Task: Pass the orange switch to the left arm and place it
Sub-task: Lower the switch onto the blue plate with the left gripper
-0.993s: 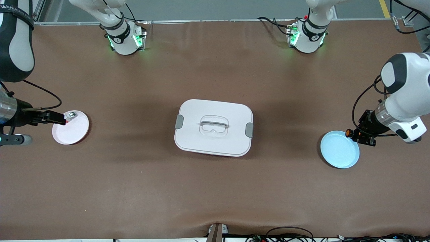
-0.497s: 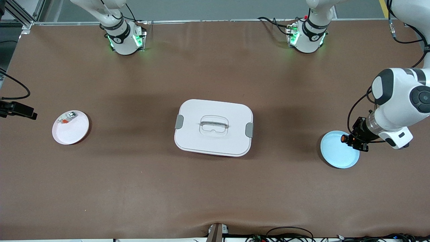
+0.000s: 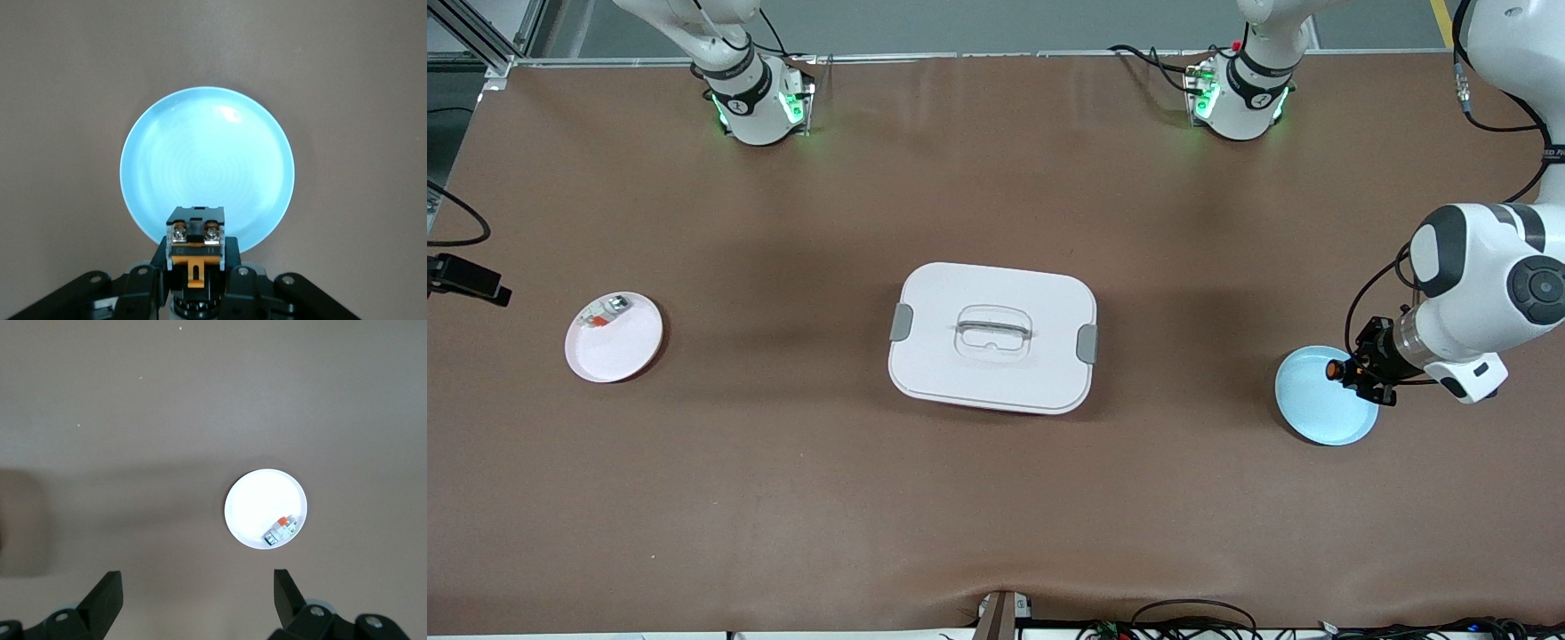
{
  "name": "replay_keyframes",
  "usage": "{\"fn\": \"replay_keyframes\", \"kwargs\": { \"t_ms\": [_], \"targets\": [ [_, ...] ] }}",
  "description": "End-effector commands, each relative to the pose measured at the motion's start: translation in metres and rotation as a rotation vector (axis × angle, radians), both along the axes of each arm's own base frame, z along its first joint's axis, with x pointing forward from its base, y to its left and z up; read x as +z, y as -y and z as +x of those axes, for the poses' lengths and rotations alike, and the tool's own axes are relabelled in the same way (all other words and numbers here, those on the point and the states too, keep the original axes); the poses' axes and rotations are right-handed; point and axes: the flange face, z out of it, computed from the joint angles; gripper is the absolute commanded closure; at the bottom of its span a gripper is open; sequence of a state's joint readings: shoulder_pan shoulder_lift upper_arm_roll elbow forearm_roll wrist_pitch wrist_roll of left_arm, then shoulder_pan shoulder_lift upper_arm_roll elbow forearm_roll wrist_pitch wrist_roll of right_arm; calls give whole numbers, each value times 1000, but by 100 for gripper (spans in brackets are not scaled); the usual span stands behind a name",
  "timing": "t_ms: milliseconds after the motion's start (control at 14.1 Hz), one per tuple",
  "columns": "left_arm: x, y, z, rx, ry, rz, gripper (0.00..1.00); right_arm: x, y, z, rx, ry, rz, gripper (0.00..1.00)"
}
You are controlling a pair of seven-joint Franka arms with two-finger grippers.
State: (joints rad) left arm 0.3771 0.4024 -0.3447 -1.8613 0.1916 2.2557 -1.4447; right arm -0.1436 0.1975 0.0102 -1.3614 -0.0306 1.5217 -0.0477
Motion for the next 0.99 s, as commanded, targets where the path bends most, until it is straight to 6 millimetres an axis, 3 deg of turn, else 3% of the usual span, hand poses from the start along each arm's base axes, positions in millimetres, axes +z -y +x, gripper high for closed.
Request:
{"fn": "replay_keyframes", "kwargs": {
  "t_ms": [0, 568, 922],
  "targets": [
    [-9, -7, 4, -19, 14, 21, 100, 8, -5, -14, -4, 7, 28, 0],
    [-51, -21, 2, -15, -18, 11, 100, 17, -23, -43, 8, 60, 59, 0],
    [-78, -20, 1, -13, -24, 9, 100, 18, -21, -44, 15, 60, 56, 0]
  ]
}}
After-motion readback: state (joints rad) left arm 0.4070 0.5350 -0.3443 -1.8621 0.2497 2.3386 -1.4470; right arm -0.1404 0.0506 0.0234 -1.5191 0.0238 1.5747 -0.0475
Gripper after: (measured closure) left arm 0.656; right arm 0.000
